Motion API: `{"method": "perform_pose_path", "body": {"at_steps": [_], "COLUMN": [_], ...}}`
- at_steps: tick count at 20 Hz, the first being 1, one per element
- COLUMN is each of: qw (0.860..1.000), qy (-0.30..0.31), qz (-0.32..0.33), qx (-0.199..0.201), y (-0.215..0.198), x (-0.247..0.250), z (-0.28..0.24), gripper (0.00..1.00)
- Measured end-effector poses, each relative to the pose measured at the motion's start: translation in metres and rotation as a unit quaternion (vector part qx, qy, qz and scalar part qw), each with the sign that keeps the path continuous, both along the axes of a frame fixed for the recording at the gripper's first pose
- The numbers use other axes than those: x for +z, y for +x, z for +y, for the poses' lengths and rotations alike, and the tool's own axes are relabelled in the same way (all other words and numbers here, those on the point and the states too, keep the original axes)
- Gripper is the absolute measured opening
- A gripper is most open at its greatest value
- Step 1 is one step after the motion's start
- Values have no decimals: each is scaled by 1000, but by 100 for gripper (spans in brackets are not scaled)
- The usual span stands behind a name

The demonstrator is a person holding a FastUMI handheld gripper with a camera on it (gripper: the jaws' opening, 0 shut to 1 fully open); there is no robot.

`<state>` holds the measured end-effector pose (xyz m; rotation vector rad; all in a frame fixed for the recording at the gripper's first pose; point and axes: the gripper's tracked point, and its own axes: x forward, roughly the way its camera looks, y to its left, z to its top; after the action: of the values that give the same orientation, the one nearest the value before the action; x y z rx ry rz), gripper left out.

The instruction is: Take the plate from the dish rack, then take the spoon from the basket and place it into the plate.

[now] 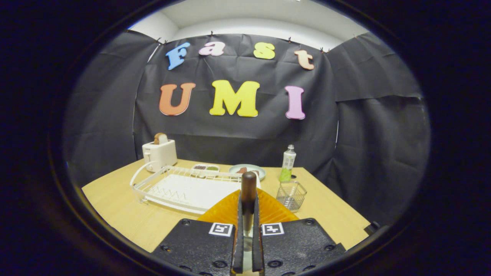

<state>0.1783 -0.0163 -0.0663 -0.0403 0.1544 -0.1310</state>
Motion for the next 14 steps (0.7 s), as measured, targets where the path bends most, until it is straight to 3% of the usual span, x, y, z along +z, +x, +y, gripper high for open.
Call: {"method": "perform_pose_path", "body": {"at_steps": [10, 12, 14], "qw": [998, 998, 997], "qy": [58, 63, 58], "qz": [11, -8, -39], "qx": [-13, -7, -15], "y": [-7, -8, -17], "x": [-31, -22, -10], "z": [5, 5, -1], "gripper": [17, 21, 33]}}
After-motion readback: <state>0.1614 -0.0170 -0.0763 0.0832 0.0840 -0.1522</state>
